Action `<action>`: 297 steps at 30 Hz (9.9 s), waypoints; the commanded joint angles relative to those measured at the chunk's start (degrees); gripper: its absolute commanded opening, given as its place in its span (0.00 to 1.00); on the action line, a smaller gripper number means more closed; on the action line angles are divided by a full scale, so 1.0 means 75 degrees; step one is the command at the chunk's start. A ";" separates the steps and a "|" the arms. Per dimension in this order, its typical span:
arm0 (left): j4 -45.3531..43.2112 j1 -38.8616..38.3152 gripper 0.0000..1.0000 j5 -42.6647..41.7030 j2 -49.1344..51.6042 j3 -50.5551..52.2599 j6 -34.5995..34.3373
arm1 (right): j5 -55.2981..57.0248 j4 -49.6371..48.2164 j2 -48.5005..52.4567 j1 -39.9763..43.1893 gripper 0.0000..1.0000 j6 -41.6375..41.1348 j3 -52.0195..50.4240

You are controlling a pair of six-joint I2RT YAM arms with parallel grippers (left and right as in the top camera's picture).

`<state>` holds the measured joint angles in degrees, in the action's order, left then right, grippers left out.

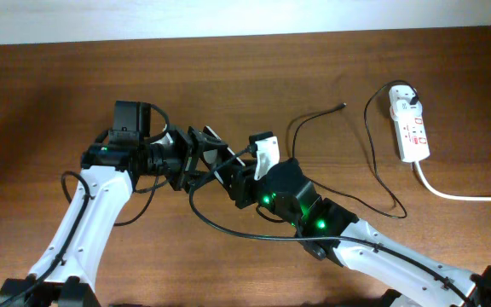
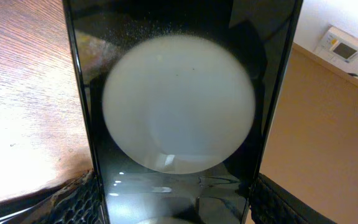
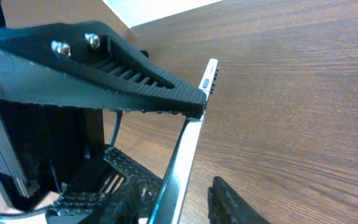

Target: Plug charger to phone and switch on socket

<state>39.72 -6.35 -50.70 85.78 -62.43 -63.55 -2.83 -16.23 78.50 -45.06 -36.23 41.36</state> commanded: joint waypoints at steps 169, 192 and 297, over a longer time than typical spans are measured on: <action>-0.0017 0.0749 0.00 0.0388 0.1154 0.1679 0.3112 | -0.0070 0.8781 0.7644 0.4712 0.11 -0.1405 0.8300; -0.0020 0.0749 0.00 0.0385 0.1154 0.1679 0.3112 | -0.0134 0.9941 0.7644 0.3404 0.50 0.1766 0.8265; -0.9573 -0.0105 0.00 -0.3019 0.1163 0.1676 -0.0312 | 0.0064 0.8582 -0.0458 -0.0143 0.04 0.1241 0.3386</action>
<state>-31.73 -7.01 -71.42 94.41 -49.28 -67.02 -3.64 48.38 74.98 -45.80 -26.79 66.94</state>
